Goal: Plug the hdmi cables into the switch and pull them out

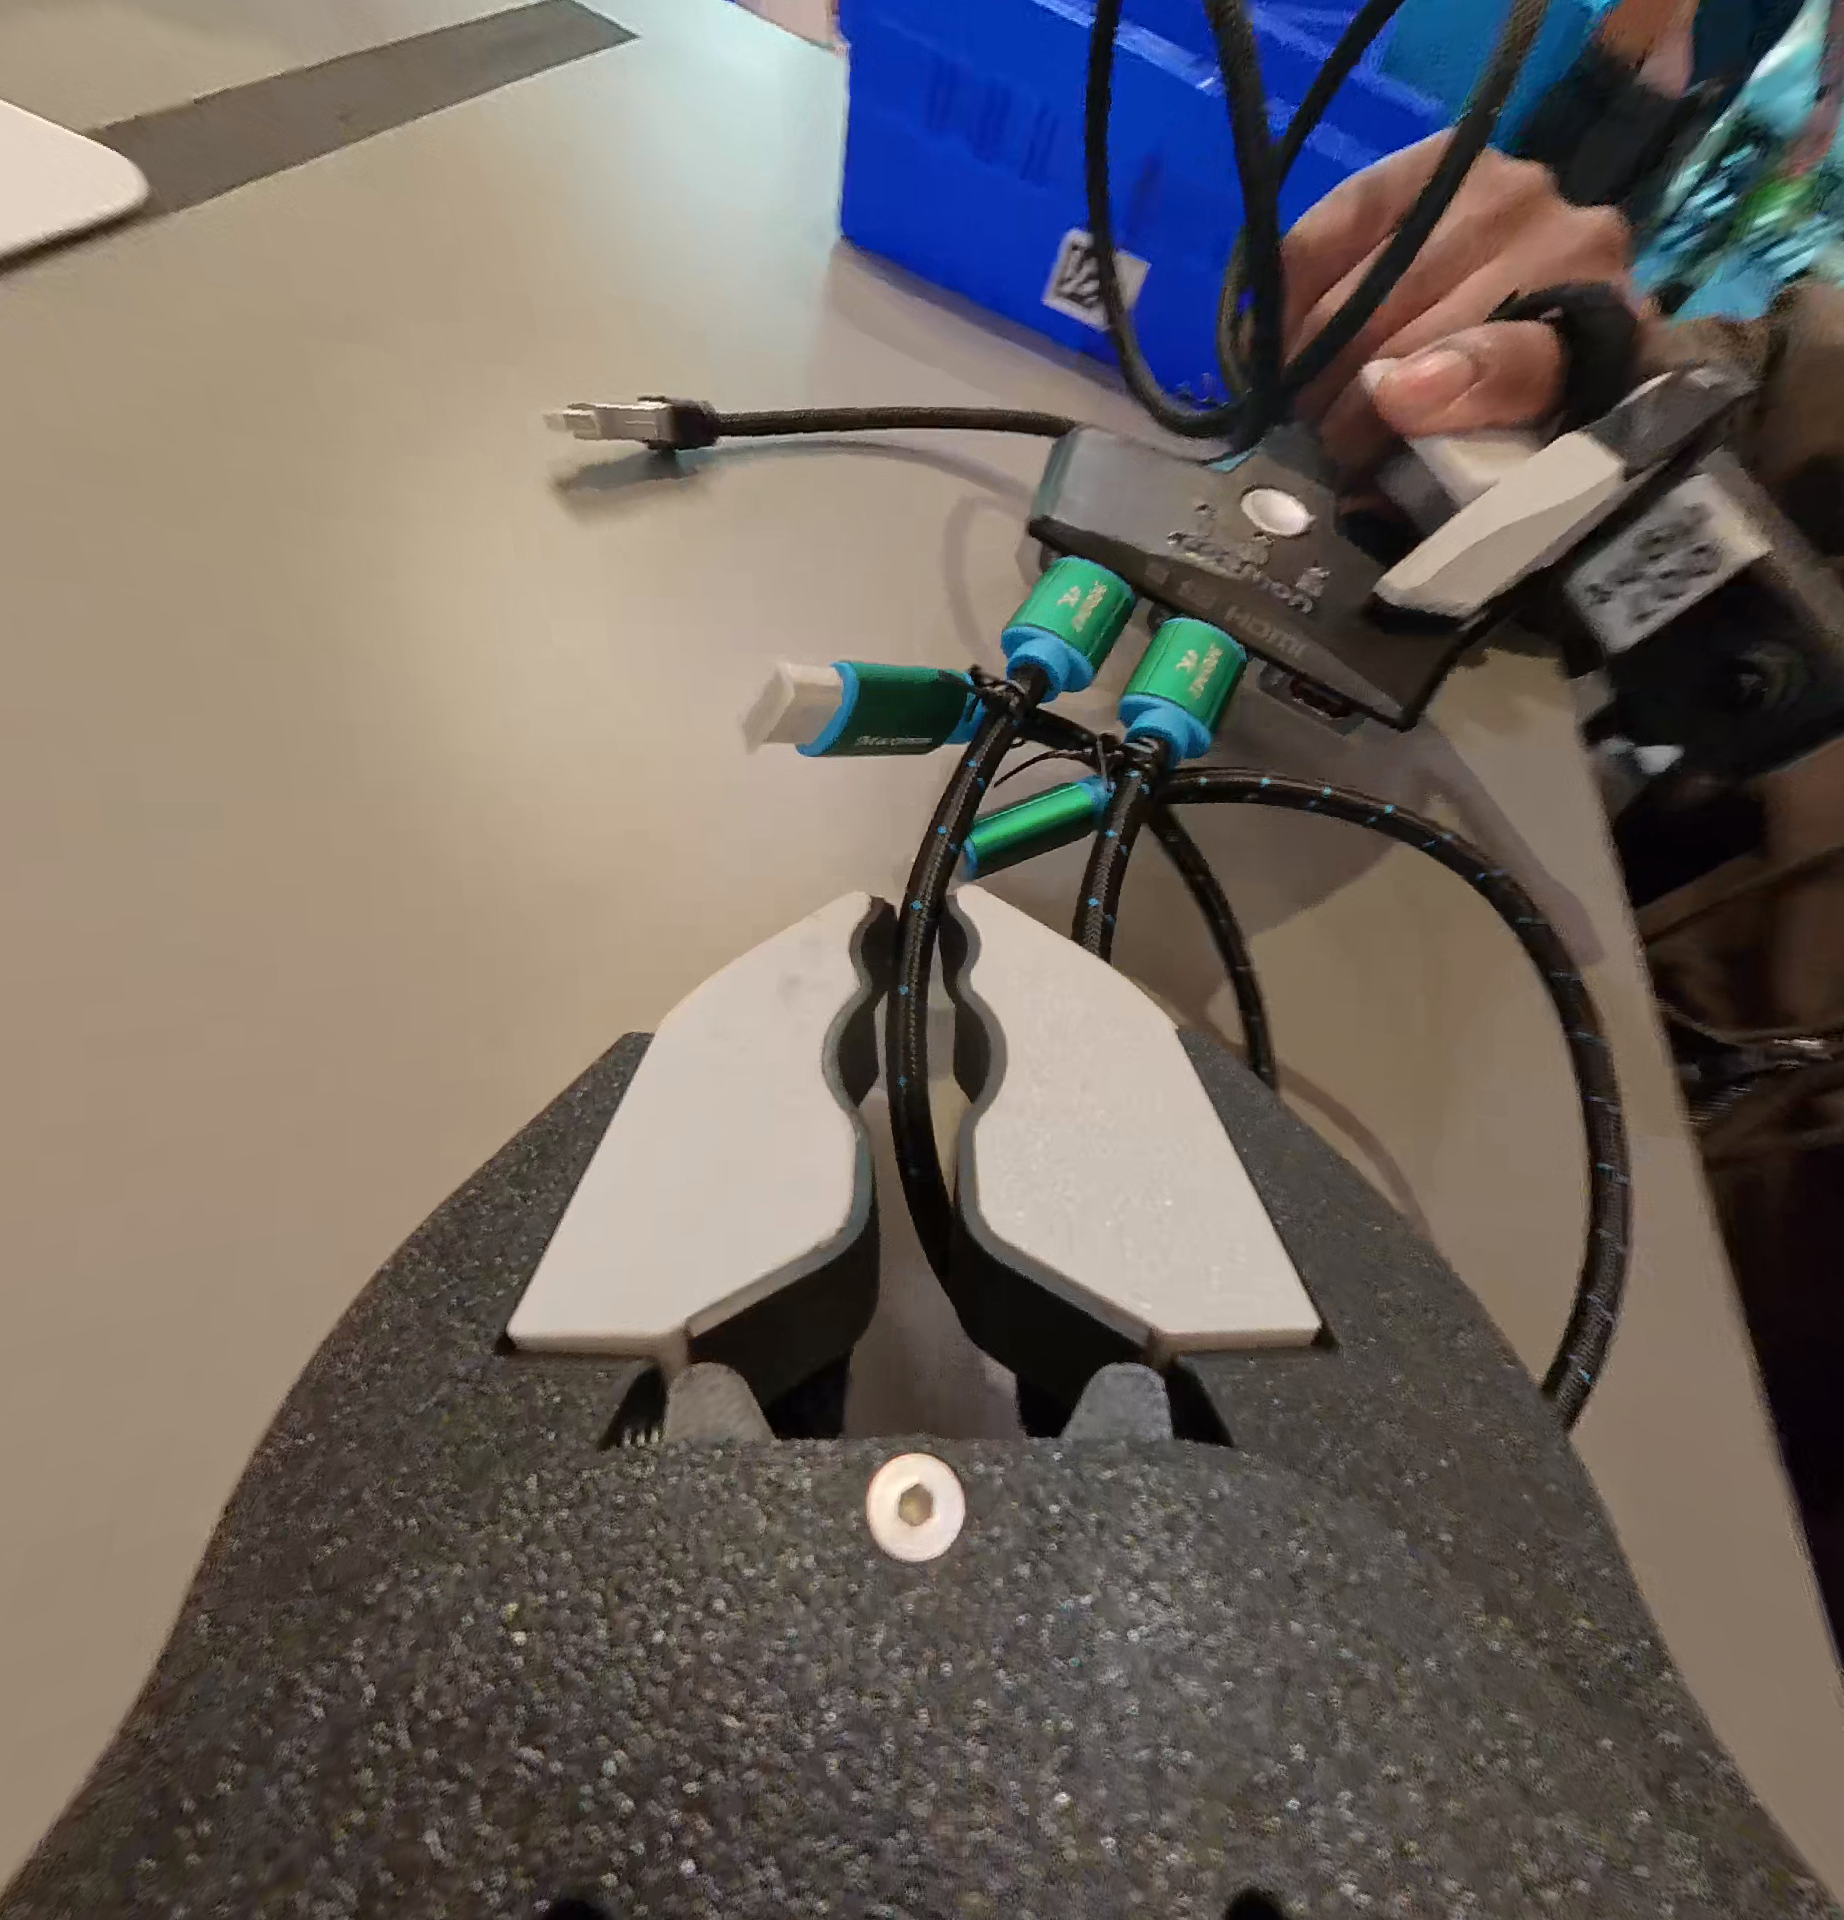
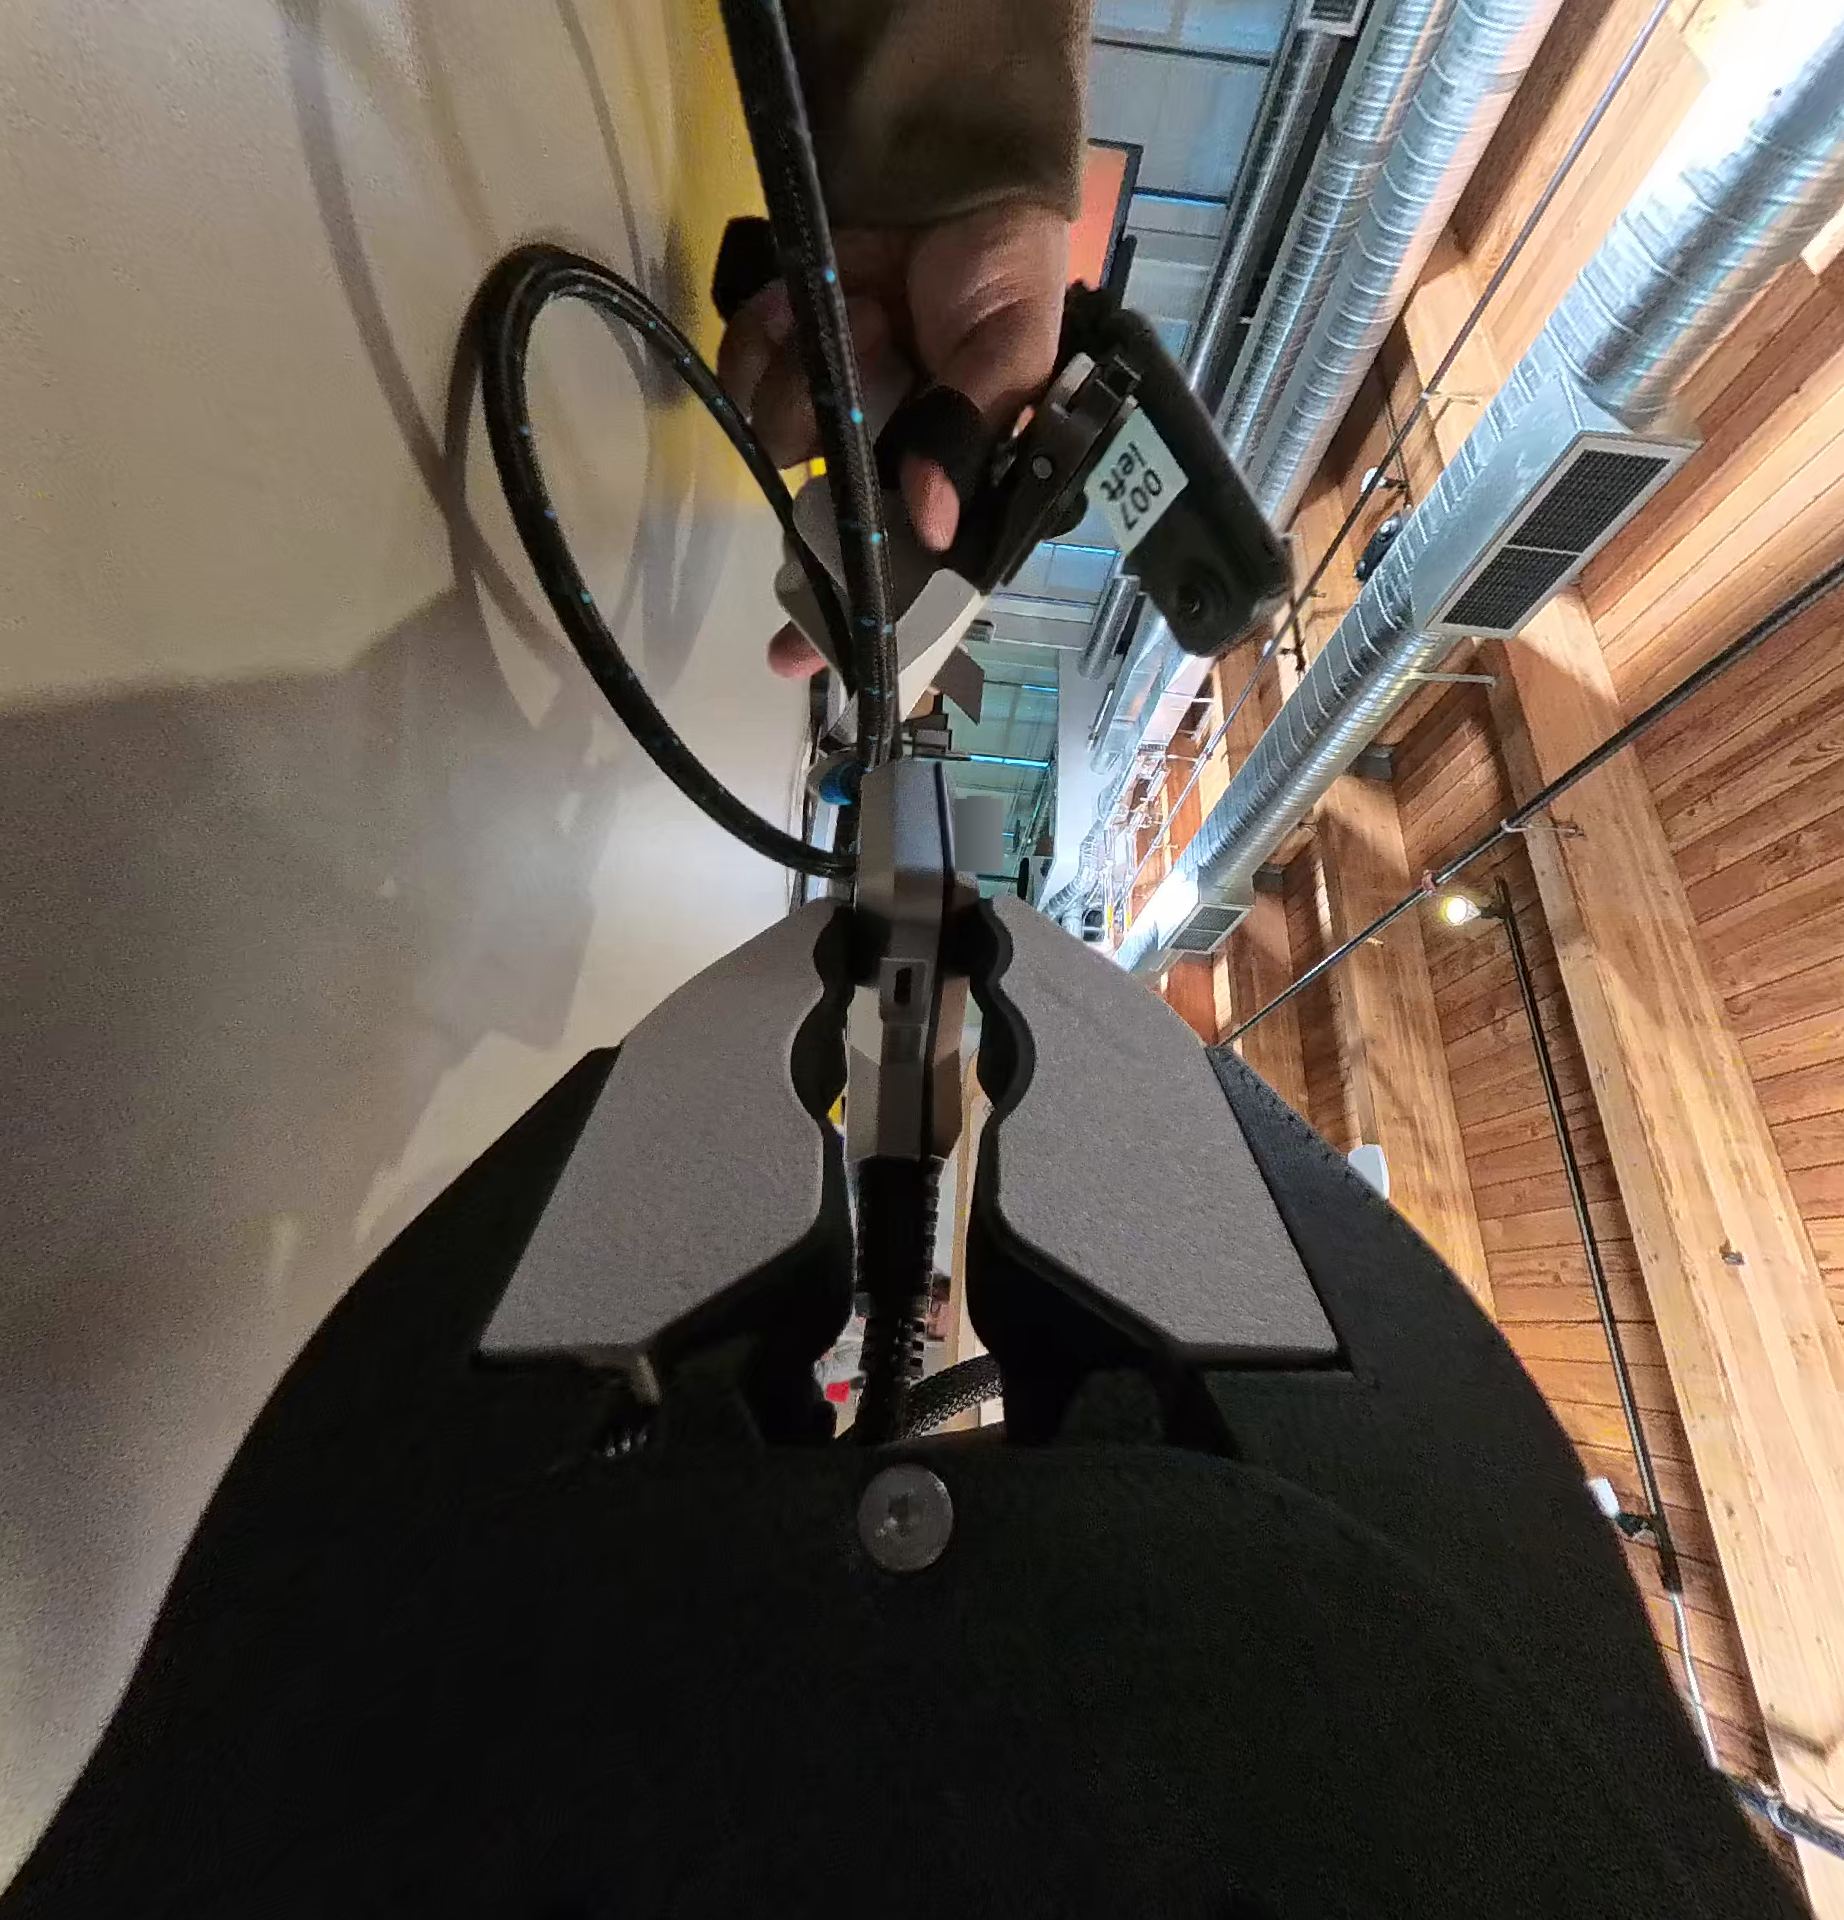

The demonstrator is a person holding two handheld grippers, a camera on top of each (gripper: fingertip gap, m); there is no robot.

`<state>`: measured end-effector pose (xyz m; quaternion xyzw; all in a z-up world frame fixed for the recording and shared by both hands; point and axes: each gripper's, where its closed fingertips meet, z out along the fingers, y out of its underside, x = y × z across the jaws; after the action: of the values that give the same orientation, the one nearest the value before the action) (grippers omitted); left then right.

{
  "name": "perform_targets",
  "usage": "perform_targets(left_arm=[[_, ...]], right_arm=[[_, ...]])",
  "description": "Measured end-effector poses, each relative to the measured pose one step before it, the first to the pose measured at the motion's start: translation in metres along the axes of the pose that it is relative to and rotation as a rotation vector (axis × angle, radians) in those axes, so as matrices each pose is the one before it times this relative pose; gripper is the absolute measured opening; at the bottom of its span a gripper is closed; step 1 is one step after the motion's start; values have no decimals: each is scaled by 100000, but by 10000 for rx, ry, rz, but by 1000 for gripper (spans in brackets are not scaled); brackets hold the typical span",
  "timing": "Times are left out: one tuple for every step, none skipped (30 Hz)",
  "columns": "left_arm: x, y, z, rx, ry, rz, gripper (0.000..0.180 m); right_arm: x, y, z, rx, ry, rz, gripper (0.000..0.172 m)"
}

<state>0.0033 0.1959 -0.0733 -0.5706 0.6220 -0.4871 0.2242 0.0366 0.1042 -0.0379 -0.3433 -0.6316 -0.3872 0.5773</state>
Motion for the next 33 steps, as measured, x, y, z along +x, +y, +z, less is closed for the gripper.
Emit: perform_targets(left_arm=[[600, 14, -106, 113, 579, -279, 10], [593, -10, -69, 126, 616, -293, 14], [501, -28, -55, 158, 524, -179, 14], [413, -44, -41, 164, 414, -133, 16], [398, -19, -37, 47, 383, -115, 19], [277, -100, -86, 89, 211, 64, 22], [201, -141, -132, 131, 79, 133, 23], [306, -121, -111, 116, 142, 142, 25], [305, -93, -75, 90, 163, 95, 27], [336, -90, -44, 100, 184, 62, 28], [436, -130, -62, 128, 262, 72, 30], [468, -224, -110, 188, 280, 107, 31], [496, -275, -147, 223, 305, 127, 32], [571, -294, -186, 241, 355, 113, 31], [589, -274, -191, 220, 386, 72, 30], [460, -239, -144, 200, 294, 57, 28], [36, -188, -71, 140, 23, 39, 24], [-288, -148, 28, 84, -185, 47, 22], [-444, -170, 115, 88, -289, 22, 23], [-354, 37, 180, -26, -227, -11, 26], [-63, 277, 221, -180, -26, -43, 29], [244, 407, 249, -271, 171, -75, 31], [322, 355, 246, -248, 190, -25, 33], [237, 329, 225, -221, 95, 26, 35], [253, 288, 203, -204, 93, 56, 36], [227, 259, 200, -183, 96, 37, 36], [45, 204, 151, -147, 18, -31, 36], [44, 138, 106, -102, 54, -78, 33], [-2, 96, 27, -49, 29, -122, 30], [-3, 96, -21, -54, 41, -136, 28], [-23, 59, -48, -32, 25, -108, 24], [-19, 24, -48, -10, 14, -61, 22], [38, 8, -29, -9, 47, -19, 19]], right_arm=[[164, -220, -84, 144, 92, 33, 21], [215, -314, -80, 172, 119, 20, 21], [154, -278, -52, 93, 84, -17, 21], [116, -279, -52, 97, 76, -35, 21], [33, -260, -65, 106, 51, -23, 21], [-40, -132, -47, 55, 22, -22, 21], [-43, -26, -40, 30, 33, -9, 21], [20, -40, -68, 70, 62, 8, 21], [84, -36, -78, 61, 59, 15, 21], [102, -80, -110, 74, 56, 3, 21], [157, -126, -135, 96, 98, -34, 21], [156, -107, -125, 81, 107, -45, 20], [176, -58, -120, 61, 119, -52, 20], [214, -60, -111, 79, 139, -69, 20], [217, -38, -118, 58, 117, -55, 20], [197, -12, -112, 11, 93, -52, 21], [67, -20, -78, -5, 0, -52, 21], [-110, -32, -52, -24, -96, -61, 21], [-225, -73, -26, -15, -123, -44, 21], [-171, -146, -26, 36, -42, -25, 21], [-80, -233, -18, 82, -2, -30, 21], [-12, -194, -3, 49, 1, -36, 21], [66, -137, -3, 28, 25, -10, 21], [138, -70, -5, 20, 58, 9, 21], [95, -20, -14, 9, 26, 3, 21], [20, 14, -8, 4, 2, 1, 21], [-55, 42, 14, -5, -16, -3, 21], [-111, 69, 17, -14, -38, 2, 21], [-100, 50, -11, 13, -31, 16, 21], [-44, 51, 9, 17, -9, 44, 21], [-28, 91, 12, -10, -8, 34, 21], [-53, 149, 20, -34, -16, 6, 21], [-100, 212, 20, -58, -19, -12, 21]])
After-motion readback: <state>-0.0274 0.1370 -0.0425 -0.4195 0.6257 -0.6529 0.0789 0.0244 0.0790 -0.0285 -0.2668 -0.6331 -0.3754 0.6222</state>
